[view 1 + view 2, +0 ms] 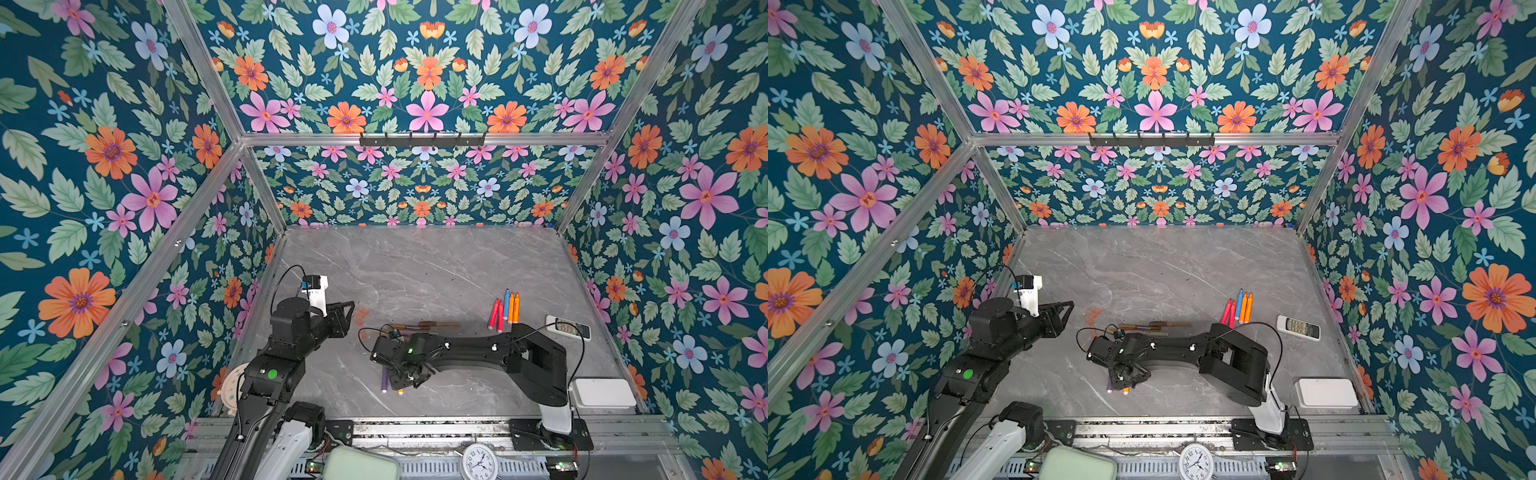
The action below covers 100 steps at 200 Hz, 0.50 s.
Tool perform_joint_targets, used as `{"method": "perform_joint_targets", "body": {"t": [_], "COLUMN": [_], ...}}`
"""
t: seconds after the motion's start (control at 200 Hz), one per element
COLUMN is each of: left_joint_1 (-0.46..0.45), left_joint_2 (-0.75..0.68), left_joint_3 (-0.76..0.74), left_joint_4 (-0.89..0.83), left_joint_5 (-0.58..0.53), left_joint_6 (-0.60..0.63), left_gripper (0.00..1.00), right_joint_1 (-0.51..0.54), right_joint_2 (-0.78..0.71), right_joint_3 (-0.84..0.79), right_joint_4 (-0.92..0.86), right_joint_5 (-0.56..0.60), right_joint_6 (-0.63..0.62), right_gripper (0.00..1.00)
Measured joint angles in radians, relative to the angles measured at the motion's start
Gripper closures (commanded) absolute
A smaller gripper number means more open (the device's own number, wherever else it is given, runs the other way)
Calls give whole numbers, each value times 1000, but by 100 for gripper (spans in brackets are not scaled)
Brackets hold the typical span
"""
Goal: Open the pen caps
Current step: 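Grasp the capped orange highlighter barrel with the right gripper and lift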
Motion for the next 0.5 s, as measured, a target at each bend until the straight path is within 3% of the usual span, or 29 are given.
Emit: {"method": "perform_joint_targets", "body": {"t": [0.22, 0.5], "left_joint_1": [0, 0], "left_joint_2": [-3, 0], "left_joint_3": [-5, -7], "left_joint_4": [4, 8], "left_joint_5": [3, 3], "left_joint_6": [0, 0], "left_gripper": [59, 59], "right_joint_1": [-6, 2], "right_joint_2": [-45, -26], "right_joint_3": [-31, -66], "right_joint_4": [-55, -16], "right_joint_5": [55, 29], "right_joint_6": [4, 8], "right_gripper": [58, 58]}}
